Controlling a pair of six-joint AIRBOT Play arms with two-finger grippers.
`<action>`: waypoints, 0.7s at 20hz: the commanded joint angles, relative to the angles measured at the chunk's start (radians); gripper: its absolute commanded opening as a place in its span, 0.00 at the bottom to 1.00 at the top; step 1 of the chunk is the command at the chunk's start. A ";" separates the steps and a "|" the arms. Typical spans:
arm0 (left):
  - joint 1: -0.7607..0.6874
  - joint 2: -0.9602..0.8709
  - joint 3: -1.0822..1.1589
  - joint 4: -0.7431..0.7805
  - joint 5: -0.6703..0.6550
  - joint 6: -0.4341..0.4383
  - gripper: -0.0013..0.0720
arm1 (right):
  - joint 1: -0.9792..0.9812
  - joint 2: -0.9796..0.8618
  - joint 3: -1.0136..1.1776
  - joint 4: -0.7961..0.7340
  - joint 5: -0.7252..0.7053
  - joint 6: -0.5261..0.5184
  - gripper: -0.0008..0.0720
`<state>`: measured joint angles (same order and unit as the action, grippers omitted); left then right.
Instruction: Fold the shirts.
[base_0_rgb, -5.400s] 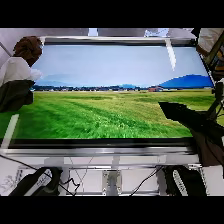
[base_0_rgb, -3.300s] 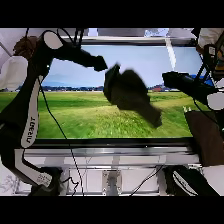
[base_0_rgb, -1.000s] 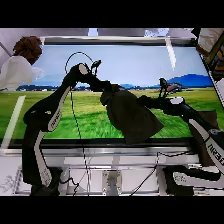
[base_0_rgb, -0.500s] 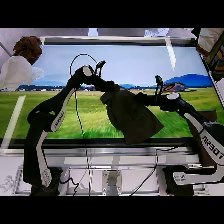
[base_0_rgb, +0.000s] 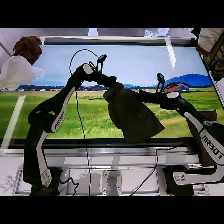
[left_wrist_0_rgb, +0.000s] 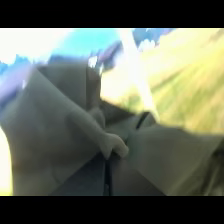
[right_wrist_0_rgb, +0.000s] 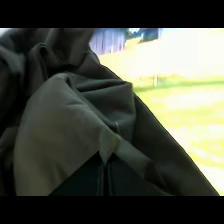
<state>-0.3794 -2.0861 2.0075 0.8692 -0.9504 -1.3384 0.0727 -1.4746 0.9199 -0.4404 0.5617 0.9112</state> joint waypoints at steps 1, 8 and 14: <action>0.000 0.050 0.048 0.001 0.151 0.004 0.03 | -0.041 0.071 0.001 -0.065 0.037 0.008 0.05; 0.000 0.338 0.047 0.186 0.361 0.003 0.03 | -0.220 0.547 0.061 -0.372 0.185 0.181 0.04; 0.000 0.634 0.047 0.640 0.275 -0.117 0.03 | -0.256 0.768 0.345 -0.589 0.486 0.299 0.04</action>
<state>-0.3794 -1.5738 2.0541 1.2198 -0.6159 -1.3640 -0.1665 -0.7990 1.1557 -0.9318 0.8886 1.1538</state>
